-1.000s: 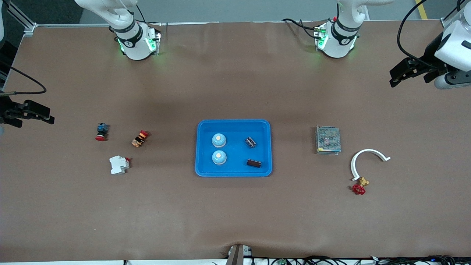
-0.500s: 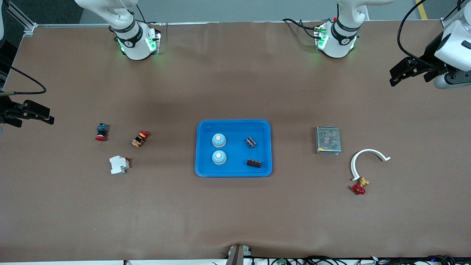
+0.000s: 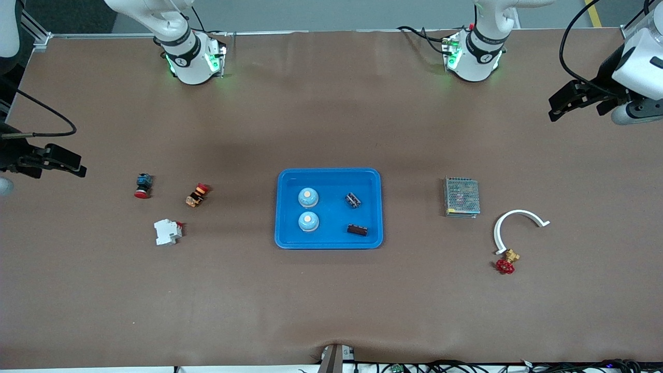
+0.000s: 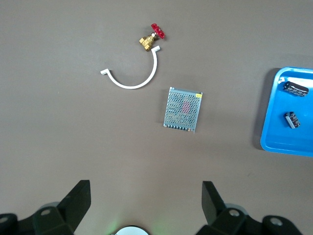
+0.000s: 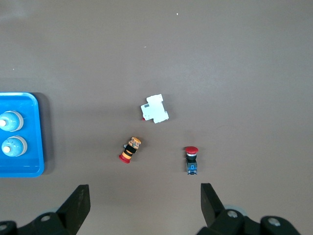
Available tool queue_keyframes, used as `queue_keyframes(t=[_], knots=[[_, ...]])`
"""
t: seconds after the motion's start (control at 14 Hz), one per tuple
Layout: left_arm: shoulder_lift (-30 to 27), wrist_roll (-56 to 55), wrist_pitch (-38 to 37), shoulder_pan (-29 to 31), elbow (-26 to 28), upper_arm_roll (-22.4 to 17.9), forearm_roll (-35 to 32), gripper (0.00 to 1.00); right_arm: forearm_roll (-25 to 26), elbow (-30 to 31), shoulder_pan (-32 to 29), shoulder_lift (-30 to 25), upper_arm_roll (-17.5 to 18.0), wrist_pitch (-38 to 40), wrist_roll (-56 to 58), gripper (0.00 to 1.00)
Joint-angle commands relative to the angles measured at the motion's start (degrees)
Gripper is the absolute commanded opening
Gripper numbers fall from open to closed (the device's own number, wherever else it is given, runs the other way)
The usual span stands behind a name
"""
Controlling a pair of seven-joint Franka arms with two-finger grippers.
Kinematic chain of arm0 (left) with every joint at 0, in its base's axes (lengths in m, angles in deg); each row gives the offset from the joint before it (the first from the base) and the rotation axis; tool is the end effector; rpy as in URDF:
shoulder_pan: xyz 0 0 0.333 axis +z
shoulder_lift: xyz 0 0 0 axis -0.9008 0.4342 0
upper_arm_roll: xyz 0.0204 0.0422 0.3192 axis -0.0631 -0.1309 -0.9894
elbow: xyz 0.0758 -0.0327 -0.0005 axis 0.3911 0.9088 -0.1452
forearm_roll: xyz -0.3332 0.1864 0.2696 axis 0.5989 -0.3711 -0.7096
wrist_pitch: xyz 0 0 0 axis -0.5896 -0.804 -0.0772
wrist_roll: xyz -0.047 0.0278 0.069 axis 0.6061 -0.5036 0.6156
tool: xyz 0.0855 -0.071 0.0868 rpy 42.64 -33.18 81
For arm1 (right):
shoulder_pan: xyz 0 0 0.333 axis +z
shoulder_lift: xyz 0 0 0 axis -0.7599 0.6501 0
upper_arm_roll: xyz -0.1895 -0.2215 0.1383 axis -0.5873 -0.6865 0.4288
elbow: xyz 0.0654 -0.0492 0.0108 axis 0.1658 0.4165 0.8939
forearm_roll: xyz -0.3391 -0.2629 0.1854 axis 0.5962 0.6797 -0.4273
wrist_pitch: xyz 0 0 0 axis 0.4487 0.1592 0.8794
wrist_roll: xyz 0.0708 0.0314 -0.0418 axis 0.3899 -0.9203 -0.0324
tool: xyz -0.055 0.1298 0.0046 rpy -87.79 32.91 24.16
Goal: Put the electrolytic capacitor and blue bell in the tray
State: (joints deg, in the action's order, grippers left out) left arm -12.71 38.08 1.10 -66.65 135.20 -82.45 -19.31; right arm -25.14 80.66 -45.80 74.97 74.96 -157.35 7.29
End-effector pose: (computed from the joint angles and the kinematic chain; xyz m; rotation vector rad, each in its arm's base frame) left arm 0.5905 -0.0769 0.6291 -3.1055 -0.1669 0.0384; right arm 0.6854 -0.0226 0.5738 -3.1083 0.0061 0.0155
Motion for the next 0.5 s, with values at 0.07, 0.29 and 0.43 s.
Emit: queue_keyframes(t=[0.07, 0.29, 0.43], knots=[[-0.65, 1.33, -1.82, 0.36, -0.41, 0.32, 0.51, 1.0, 0.52, 0.06, -0.75, -0.61, -0.05, -1.5, -0.72, 1.0], [-0.65, 1.25, -1.91, 0.36, -0.41, 0.32, 0.59, 1.0, 0.61, -0.03, -0.75, -0.61, -0.05, -1.68, -0.63, 1.0], [-0.65, 1.25, -1.91, 0.36, -0.41, 0.23, 0.68, 1.0, 0.61, 0.15, -0.93, -0.61, -0.05, -2.56, -0.63, 1.0]])
